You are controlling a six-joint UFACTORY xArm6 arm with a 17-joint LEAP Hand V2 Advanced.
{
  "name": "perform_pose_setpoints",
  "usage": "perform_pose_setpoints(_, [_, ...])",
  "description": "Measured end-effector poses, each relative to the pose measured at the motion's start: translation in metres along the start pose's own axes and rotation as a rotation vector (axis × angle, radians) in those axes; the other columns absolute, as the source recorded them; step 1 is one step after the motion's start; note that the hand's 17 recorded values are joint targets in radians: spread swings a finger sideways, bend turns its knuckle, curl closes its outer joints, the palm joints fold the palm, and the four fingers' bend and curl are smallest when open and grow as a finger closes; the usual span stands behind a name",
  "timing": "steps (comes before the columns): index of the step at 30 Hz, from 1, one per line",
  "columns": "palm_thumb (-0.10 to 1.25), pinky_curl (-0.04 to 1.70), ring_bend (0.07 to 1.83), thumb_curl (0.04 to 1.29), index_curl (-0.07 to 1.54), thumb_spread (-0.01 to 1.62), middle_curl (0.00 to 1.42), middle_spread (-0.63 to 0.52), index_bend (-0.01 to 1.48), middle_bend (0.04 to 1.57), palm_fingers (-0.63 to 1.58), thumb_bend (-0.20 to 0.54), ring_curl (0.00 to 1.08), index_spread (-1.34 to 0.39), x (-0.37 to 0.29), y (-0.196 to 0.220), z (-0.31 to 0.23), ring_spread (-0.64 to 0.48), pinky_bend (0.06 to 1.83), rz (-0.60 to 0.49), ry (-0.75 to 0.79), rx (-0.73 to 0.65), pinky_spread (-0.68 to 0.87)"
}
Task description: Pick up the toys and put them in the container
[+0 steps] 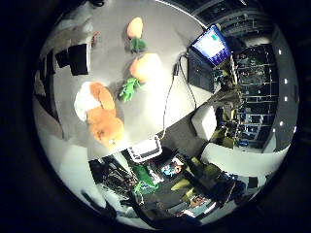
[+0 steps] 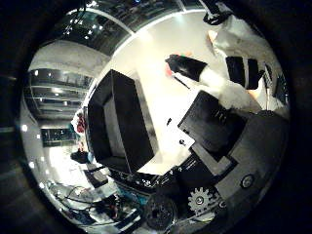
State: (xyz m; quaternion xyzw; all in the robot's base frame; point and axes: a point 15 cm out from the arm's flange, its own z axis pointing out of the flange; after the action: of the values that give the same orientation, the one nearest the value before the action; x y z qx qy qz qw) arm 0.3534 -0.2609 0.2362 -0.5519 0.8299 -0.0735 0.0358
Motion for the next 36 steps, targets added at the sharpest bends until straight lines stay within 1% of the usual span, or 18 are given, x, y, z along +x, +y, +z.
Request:
perform_pose_setpoints(1, [0.75,0.78,1.37,0.47,0.58,0.97,0.57,-0.15,0.76,1.21,0.91,-0.04,0.53,-0.28,0.009,0.004,0.0,-0.21,1.2,0.023,0.003,-0.001,-0.32])
perform_pose_setpoints(2, [0.73,0.79,1.38,0.46,0.57,1.0,0.56,-0.17,0.62,1.15,0.68,-0.037,0.54,-0.32,0.018,0.012,0.005,-0.23,1.2,0.048,0.003,-0.013,-0.37])
perform_pose_setpoints(3, [0.72,0.76,1.35,0.45,0.52,1.01,0.54,-0.18,0.52,1.08,0.57,-0.035,0.52,-0.35,0.024,0.021,0.012,-0.24,1.18,0.067,-0.001,-0.033,-0.39])
perform_pose_setpoints(4, [0.69,0.74,1.26,0.43,0.49,1.03,0.52,-0.19,0.47,1.01,0.33,-0.036,0.49,-0.36,0.028,0.032,0.021,-0.23,1.1,0.086,-0.006,-0.056,-0.36])
perform_pose_setpoints(5, [0.67,0.72,1.17,0.42,0.48,1.04,0.49,-0.16,0.47,0.95,0.14,-0.037,0.46,-0.36,0.032,0.045,0.032,-0.19,0.98,0.108,-0.013,-0.083,-0.24])
perform_pose_setpoints(6, [0.65,0.7,1.13,0.41,0.47,1.04,0.48,-0.15,0.47,0.91,0.1,-0.039,0.45,-0.36,0.036,0.057,0.04,-0.16,0.94,0.126,-0.02,-0.107,-0.17])
perform_pose_setpoints(7, [0.62,0.66,1.02,0.39,0.45,1.04,0.44,-0.1,0.46,0.83,0.01,-0.041,0.39,-0.33,0.041,0.066,0.047,-0.08,0.89,0.145,-0.024,-0.124,-0.02])
perform_pose_setpoints(8, [0.6,0.61,0.95,0.38,0.43,1.05,0.41,-0.05,0.43,0.77,-0.02,-0.035,0.35,-0.31,0.047,0.072,0.051,-0.01,0.84,0.165,-0.027,-0.134,0.12])
perform_pose_setpoints(10, [0.55,0.54,0.81,0.35,0.4,1.04,0.36,0.06,0.37,0.64,-0.05,-0.038,0.29,-0.24,0.055,0.08,0.058,0.12,0.77,0.196,-0.034,-0.152,0.3])
perform_pose_setpoints(13, [0.5,0.47,0.66,0.33,0.38,1.03,0.32,0.16,0.3,0.52,-0.07,-0.038,0.24,-0.18,0.055,0.086,0.07,0.2,0.69,0.236,-0.064,-0.173,0.41])
perform_pose_setpoints(16, [0.45,0.41,0.55,0.31,0.36,1.02,0.29,0.21,0.22,0.41,-0.03,-0.036,0.2,-0.14,0.051,0.092,0.087,0.25,0.62,0.251,-0.086,-0.201,0.46])
perform_pose_setpoints(22, [0.43,0.35,0.45,0.3,0.34,1.0,0.28,0.24,0.17,0.32,0.04,-0.031,0.19,-0.1,0.044,0.093,0.116,0.28,0.55,0.249,-0.093,-0.232,0.48])
perform_pose_setpoints(29, [0.42,0.33,0.41,0.29,0.32,0.98,0.29,0.25,0.17,0.29,0.08,-0.028,0.2,-0.07,0.029,0.094,0.143,0.27,0.51,0.241,-0.109,-0.282,0.48])
perform_pose_setpoints(36, [0.42,0.31,0.41,0.3,0.3,0.98,0.31,0.23,0.16,0.3,0.15,-0.027,0.21,-0.06,0.022,0.088,0.168,0.25,0.48,0.236,-0.117,-0.332,0.46])
